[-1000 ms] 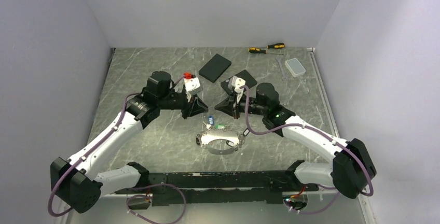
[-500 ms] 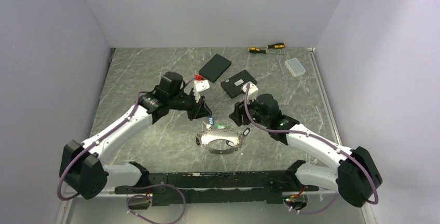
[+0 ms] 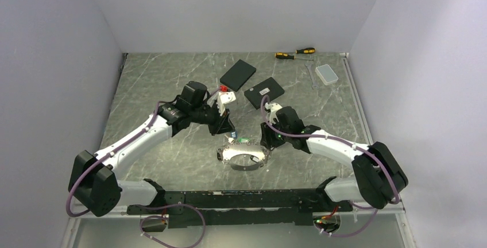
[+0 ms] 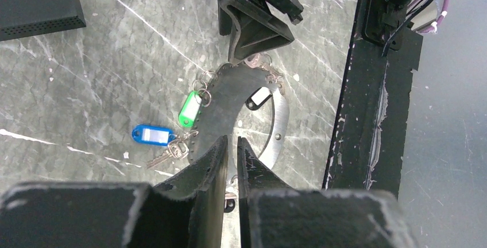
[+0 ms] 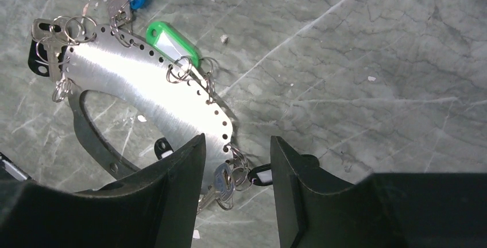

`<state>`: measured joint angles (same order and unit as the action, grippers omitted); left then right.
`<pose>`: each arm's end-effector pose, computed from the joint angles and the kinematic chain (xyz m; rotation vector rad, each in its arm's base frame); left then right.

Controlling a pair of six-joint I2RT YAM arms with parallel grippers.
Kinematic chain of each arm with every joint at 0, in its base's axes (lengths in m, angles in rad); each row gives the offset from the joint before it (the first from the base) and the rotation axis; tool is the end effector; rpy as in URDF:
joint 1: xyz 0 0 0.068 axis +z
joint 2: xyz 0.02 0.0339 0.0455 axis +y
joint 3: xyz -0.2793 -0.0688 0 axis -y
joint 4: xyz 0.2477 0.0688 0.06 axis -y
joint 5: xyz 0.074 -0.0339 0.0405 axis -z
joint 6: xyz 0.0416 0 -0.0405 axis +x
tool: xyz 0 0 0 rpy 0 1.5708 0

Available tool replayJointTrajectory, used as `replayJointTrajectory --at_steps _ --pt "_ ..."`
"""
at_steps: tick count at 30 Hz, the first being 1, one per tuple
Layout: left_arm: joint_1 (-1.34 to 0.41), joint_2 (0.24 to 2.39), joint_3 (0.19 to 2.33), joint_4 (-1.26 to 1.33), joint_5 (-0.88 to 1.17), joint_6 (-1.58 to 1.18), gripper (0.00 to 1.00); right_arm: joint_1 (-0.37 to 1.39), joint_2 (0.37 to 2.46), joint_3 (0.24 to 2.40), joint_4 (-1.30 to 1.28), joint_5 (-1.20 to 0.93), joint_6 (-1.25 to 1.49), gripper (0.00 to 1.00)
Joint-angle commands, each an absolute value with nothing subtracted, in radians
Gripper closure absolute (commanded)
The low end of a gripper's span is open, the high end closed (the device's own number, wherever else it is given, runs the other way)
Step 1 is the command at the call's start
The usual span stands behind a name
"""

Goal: Put the keys on the keyring

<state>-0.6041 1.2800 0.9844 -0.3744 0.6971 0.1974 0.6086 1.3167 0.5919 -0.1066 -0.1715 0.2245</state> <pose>0.2131 -0.1795 0.3006 1.2163 1.8781 -0.9995 0.2031 0.1502 0.1796 -0.5522 2.4087 0.5814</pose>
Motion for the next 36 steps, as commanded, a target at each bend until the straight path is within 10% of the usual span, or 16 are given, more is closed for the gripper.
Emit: replayJointTrajectory --at_steps 1,26,36 --pt "-0.610 1.261 1.032 -0.379 0.688 0.217 0.84 0.591 1.320 0.604 -0.102 -0.217 0.249 0.52" --pt "-0.611 1.261 1.034 -0.388 0.689 0.227 0.87 0.571 1.364 0.566 -0.065 -0.304 0.262 0.68" --pt "-0.612 1.262 1.036 -0.392 0.687 0.229 0.88 0.568 1.350 0.563 -0.060 -0.328 0.250 1.00"
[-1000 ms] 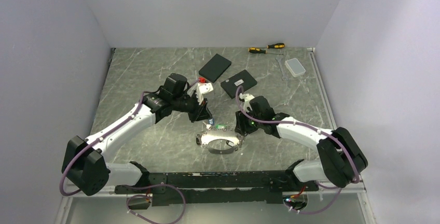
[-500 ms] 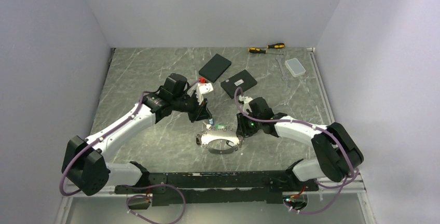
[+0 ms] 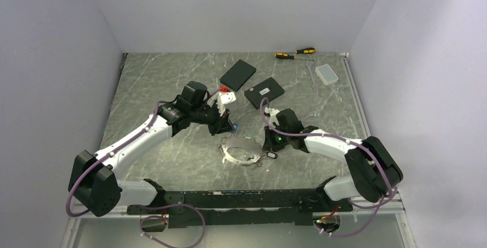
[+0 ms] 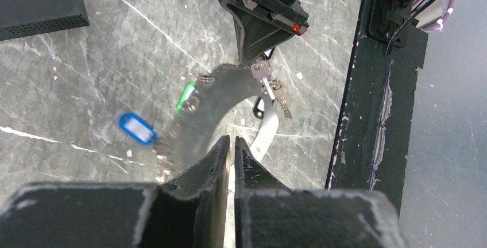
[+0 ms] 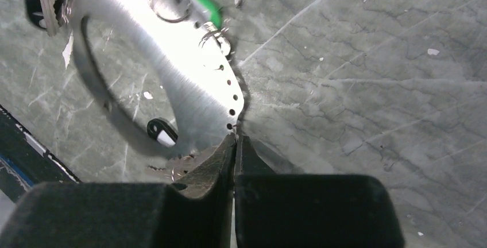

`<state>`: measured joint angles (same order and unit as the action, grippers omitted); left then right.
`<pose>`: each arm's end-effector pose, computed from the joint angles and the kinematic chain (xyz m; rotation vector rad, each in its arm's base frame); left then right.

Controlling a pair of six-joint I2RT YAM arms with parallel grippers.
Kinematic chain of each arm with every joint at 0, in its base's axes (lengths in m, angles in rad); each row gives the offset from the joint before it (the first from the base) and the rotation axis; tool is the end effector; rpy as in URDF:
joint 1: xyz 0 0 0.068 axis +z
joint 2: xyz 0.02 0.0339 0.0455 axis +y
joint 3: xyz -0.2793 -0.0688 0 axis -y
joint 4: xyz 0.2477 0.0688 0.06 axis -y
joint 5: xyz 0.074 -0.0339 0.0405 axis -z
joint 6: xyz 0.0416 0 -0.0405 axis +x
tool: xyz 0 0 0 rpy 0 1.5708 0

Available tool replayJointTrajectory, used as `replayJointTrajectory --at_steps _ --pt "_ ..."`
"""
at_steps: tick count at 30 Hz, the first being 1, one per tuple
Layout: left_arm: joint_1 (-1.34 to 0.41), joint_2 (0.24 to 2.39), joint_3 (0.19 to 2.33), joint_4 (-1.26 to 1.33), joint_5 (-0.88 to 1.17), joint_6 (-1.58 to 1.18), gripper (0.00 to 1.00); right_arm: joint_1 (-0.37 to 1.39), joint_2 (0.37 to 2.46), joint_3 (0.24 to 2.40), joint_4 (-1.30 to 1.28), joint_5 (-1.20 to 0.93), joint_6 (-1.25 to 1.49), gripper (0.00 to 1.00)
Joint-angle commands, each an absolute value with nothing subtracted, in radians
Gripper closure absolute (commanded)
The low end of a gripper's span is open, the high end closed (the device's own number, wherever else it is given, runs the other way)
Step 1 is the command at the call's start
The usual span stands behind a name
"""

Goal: Put the keys on the keyring

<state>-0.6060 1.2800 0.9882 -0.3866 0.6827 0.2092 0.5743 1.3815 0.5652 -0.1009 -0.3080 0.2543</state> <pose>0.2129 -0.1794 0.3006 1.2228 1.8830 -0.9796 0.2030 0.1464 0.1582 -0.5434 2.5178 0.7165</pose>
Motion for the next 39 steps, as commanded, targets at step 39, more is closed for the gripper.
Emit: replayJointTrajectory --at_steps 39 --pt "-0.611 1.200 1.008 -0.305 0.823 0.184 0.75 0.657 1.058 0.716 0.485 -0.721 0.143 1.00"
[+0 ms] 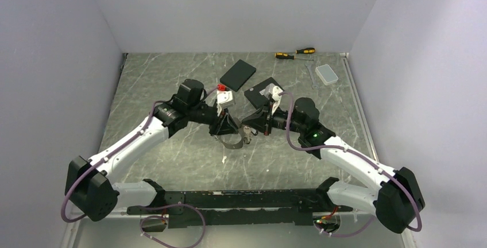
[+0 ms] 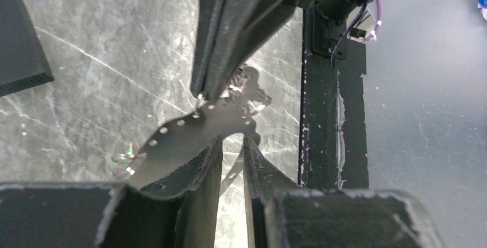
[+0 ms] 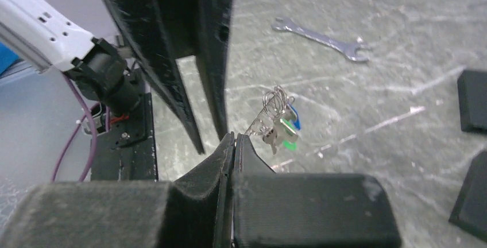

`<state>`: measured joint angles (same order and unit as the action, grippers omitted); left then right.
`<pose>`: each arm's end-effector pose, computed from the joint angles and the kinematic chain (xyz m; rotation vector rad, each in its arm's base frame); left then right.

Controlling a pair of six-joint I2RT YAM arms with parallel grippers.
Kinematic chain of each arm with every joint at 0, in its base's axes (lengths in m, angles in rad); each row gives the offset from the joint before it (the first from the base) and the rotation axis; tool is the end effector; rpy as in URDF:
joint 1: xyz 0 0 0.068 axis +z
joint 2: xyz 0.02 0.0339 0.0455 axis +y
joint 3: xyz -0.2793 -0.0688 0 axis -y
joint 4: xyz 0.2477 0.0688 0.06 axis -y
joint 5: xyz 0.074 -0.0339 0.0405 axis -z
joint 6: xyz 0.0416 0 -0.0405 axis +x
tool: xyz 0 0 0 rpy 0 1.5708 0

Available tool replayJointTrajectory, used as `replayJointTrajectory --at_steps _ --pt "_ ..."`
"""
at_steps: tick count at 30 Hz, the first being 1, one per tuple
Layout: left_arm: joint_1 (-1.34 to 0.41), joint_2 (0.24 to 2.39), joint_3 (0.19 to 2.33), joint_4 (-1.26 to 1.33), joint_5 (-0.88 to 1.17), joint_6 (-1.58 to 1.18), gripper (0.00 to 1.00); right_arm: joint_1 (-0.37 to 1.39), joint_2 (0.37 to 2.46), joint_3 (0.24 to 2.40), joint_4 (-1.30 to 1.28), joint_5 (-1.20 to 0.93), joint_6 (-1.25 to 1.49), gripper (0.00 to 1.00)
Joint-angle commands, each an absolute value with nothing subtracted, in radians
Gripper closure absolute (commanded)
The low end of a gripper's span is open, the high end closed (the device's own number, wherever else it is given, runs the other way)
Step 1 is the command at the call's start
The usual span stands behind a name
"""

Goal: Put the keys on the keyring

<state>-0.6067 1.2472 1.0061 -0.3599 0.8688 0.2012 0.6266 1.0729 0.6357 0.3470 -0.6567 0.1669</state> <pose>0.2031 -0.1796 0.3204 1.2911 1.7208 -1.1714 0.1819 0.1630 0.2987 -0.8985 1.5278 1.1292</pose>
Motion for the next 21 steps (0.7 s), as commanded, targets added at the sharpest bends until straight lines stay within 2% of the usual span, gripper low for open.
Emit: replayJointTrajectory --at_steps 1,4,15,21 --pt "-0.612 1.194 1.007 -0.302 0.809 0.183 0.74 0.665 1.062 0.730 0.464 -0.727 0.122 1.00" --pt "-0.611 1.171 0.998 -0.289 0.775 0.185 0.74 0.688 1.070 0.759 0.426 -0.737 0.064 1.00" --pt "-0.607 1.112 1.004 -0.323 0.790 0.232 0.73 0.696 1.113 0.720 0.643 -0.784 0.091 1.00" --pt "-0.578 1.007 0.960 -0.264 0.728 0.239 0.75 0.696 1.133 0.750 0.624 -0.824 0.071 1.00"
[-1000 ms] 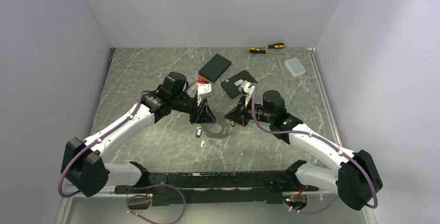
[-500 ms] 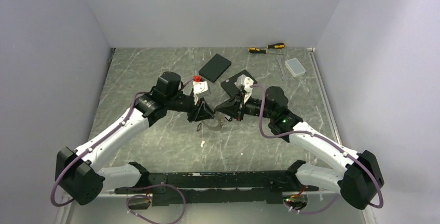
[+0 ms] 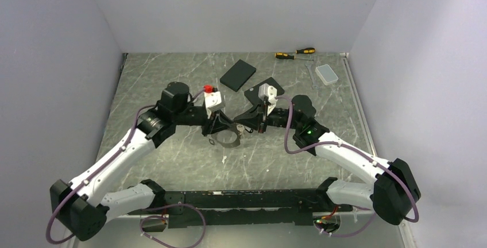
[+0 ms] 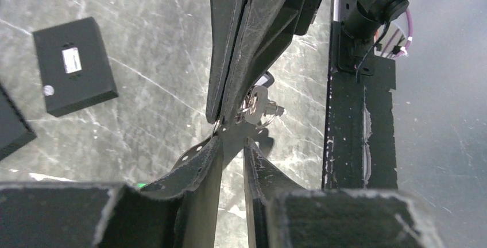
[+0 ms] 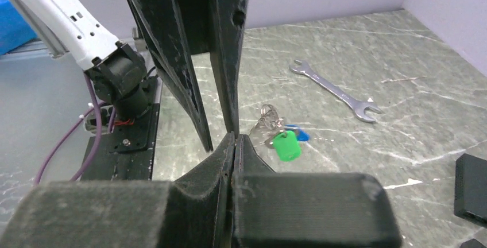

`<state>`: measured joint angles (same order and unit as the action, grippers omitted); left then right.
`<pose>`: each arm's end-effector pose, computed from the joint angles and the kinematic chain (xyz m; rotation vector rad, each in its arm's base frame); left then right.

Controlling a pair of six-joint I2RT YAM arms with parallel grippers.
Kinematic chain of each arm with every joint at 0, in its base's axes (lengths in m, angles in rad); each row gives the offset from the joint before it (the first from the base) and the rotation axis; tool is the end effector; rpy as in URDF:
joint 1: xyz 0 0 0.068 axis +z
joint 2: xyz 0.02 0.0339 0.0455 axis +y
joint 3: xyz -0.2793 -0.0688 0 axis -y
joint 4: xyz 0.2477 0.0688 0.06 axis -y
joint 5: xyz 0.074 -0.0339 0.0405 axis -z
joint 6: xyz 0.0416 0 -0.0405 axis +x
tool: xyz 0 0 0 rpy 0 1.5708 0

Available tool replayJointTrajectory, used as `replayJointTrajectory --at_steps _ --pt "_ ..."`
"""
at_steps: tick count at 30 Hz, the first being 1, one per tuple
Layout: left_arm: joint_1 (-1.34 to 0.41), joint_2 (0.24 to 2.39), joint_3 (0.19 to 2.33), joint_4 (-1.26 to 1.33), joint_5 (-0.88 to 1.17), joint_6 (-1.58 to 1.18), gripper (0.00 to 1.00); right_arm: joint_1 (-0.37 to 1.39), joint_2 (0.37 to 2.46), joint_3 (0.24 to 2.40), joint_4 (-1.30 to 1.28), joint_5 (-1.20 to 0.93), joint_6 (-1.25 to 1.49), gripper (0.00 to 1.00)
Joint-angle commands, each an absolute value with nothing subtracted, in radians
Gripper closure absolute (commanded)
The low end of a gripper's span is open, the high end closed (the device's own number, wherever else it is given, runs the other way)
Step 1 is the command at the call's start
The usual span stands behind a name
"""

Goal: Put the keys on the keyring

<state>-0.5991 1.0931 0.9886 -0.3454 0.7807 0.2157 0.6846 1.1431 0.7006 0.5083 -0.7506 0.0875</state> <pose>0.1796 -0.1581 0.3503 1.2427 1.6009 -1.0272 0.1818 0.1851 0.3227 -1.0548 1.2604 1.1621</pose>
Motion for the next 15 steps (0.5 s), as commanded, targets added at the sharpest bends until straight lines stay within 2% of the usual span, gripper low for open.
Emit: replayJointTrajectory --at_steps 1,15 --pt "-0.576 0.991 0.949 -0.251 0.720 0.242 0.75 0.696 1.128 0.748 0.625 -0.823 0.067 1.00" --pt "-0.569 0.955 0.840 -0.118 0.913 0.309 0.70 0.696 1.113 0.767 0.619 -0.839 0.060 1.00"
